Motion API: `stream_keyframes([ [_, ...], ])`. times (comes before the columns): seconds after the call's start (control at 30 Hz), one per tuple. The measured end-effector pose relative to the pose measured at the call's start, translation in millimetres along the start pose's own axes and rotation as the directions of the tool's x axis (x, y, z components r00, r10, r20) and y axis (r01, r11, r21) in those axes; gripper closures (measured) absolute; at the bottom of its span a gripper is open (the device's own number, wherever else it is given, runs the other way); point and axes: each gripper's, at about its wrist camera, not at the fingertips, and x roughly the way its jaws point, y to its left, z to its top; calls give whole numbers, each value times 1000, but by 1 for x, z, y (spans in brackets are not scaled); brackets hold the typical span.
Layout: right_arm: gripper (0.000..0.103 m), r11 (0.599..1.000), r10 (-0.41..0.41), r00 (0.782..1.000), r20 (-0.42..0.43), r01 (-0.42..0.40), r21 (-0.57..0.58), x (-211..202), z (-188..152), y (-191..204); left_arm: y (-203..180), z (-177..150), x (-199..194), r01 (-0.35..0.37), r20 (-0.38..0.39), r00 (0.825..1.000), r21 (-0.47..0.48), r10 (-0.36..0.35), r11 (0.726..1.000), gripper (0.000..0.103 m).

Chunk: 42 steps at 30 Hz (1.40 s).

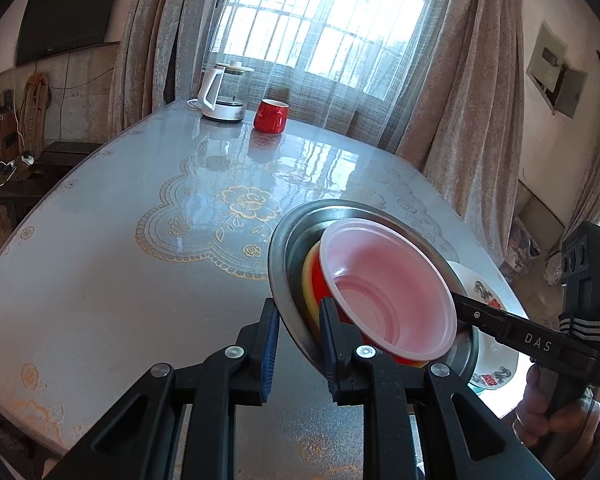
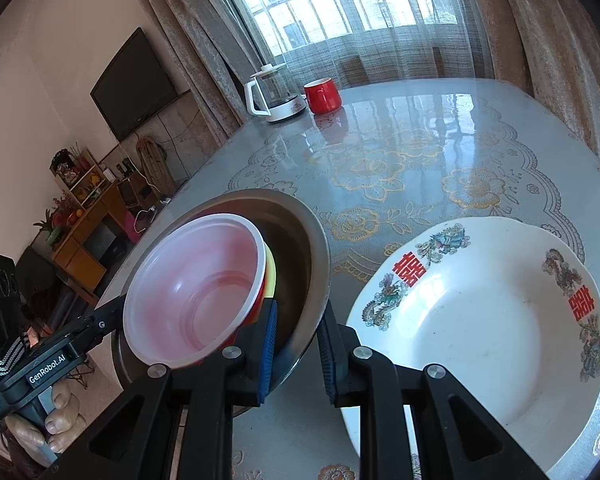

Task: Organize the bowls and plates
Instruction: 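Lift the nested steel bowl with both grippers toward the plate stack, then lower the steel bowl onto the double-happiness plate with both grippers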

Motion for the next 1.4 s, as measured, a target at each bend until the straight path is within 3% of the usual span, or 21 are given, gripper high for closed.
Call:
stream_keyframes([
  [0.87, 82, 993, -78, 992, 96, 68, 101, -54, -2, -46, -64, 13, 21, 92, -37, 995, 121, -88, 988, 81],
  [1.4, 82, 972, -170, 975, 139, 143, 189, -85, -3, -88, -113, 17, 48, 182, -98, 981, 182, -167, 966, 80],
])
